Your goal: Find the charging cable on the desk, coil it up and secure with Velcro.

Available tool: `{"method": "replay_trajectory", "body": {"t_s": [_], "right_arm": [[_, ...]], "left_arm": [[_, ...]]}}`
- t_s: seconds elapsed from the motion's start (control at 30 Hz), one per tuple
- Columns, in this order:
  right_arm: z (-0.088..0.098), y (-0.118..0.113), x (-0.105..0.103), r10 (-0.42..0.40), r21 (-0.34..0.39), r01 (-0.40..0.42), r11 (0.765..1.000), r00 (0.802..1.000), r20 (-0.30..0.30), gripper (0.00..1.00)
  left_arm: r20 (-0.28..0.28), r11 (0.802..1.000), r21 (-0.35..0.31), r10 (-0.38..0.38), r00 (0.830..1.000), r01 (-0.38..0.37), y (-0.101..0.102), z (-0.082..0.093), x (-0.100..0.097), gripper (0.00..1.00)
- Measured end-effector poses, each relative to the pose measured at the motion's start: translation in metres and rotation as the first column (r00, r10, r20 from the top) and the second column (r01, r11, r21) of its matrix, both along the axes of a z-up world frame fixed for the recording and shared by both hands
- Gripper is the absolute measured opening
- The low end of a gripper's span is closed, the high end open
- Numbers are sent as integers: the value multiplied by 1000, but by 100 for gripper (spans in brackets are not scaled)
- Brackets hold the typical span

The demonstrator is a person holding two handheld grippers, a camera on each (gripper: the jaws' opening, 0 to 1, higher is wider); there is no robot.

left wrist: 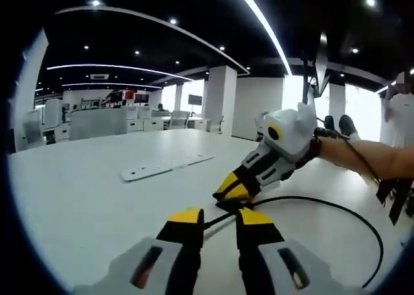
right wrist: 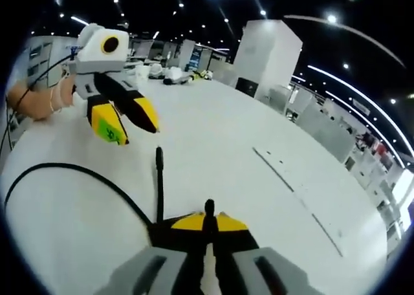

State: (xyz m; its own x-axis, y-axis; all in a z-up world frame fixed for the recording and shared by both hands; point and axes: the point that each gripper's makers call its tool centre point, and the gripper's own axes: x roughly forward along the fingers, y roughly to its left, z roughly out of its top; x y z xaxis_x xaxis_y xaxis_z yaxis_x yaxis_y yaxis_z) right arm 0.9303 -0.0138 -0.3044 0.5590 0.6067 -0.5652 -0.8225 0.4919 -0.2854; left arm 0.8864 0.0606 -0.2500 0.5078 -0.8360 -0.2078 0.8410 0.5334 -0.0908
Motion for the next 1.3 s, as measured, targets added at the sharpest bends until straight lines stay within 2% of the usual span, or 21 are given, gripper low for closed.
{"method": "replay_trajectory", "body": {"t_s": [0.53,0.7,0.77,0.83,0.9,0.93,0.97,1.1,1.17,1.23,1.3], "right_arm": [[-2,-7,21,-44,38,43,998,998,39,4],[1,-14,31,-103,50,99,994,993,65,3],[12,-16,34,-141,121,130,984,986,86,3],[27,-13,25,-117,192,97,977,988,96,3],[25,-10,13,-62,166,48,985,995,78,3],[19,-10,6,-27,106,20,994,997,67,3],[15,-9,0,-7,79,3,997,998,56,3],[3,-6,-13,16,99,-13,995,1000,-24,3],[-4,-8,-13,8,81,-5,997,999,-31,3],[-1,-7,-5,-19,110,20,994,1000,-12,3],[-1,-8,0,-22,88,20,996,1000,12,3]], "left_arm": [[-2,1000,3,8,1000,-8,3,-2,3,21],[-2,1000,3,8,1000,-8,3,-2,3,21],[-2,1000,3,7,1000,-7,3,-2,3,21],[-3,1000,-1,8,1000,-8,3,-2,3,21],[-10,1000,-10,8,1000,-8,3,-2,3,21],[-12,1000,-12,7,1000,-7,2,-2,3,21],[-15,1000,-10,6,1000,-6,2,-3,3,21],[-19,1000,-13,0,1000,0,0,-3,1,21],[-19,1000,-15,0,1000,0,0,-2,1,21],[-19,1000,-16,-2,1000,2,0,-2,1,21],[-20,1000,-15,-2,1000,1,0,-2,1,21]]}}
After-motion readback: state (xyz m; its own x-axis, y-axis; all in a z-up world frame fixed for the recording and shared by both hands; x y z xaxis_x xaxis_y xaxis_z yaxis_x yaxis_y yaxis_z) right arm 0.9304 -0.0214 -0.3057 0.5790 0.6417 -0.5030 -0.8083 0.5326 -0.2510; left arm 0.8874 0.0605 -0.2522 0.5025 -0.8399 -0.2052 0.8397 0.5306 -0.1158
